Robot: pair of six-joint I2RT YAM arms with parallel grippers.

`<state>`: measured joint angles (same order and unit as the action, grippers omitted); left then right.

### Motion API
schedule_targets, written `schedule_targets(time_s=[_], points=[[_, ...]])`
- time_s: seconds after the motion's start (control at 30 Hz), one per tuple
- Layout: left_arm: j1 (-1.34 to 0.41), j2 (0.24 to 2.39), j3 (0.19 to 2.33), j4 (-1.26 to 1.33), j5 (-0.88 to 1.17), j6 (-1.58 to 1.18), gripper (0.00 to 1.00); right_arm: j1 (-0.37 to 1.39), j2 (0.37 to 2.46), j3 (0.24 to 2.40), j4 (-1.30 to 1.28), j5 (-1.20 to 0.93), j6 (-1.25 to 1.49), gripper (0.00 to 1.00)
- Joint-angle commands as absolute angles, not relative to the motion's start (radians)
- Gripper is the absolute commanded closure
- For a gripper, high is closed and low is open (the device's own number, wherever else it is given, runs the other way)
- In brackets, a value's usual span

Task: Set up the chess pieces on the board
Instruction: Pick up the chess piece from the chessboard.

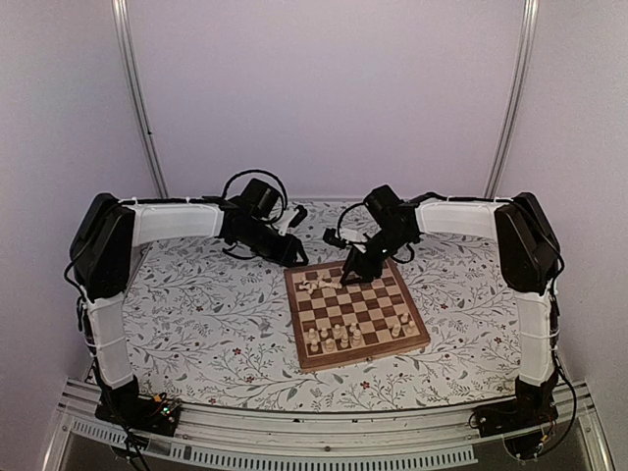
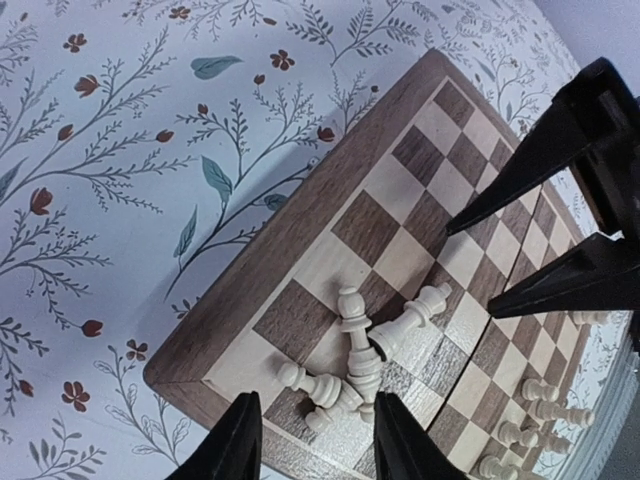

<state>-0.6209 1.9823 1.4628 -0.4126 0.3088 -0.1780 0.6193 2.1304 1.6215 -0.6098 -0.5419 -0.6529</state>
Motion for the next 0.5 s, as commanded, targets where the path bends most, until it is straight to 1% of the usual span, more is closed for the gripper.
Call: schedule_targets(time_s=[0.0,0.2,0.33,0.47], points=[[-0.586,1.957,1.442,-0.358,0.412,-0.230,0.59,0.653,2.183,1.672,-0.620,-0.506,-0.672,0.52],[-0.583,1.978,1.437,-0.346,0.440,-0.239,0.59,0.666,2.218,1.699,-0.619,-0.495,-0.676,0.52],[-0.584,1.995,1.431,-0.336,0.476,-0.252,0.66,0.667,2.237,1.701,-0.615,-0.485,-0.674,0.53],[-0.586,2.007,1.428,-0.327,0.492,-0.261,0.68,0.667,2.233,1.693,-0.614,-0.489,-0.677,0.64]])
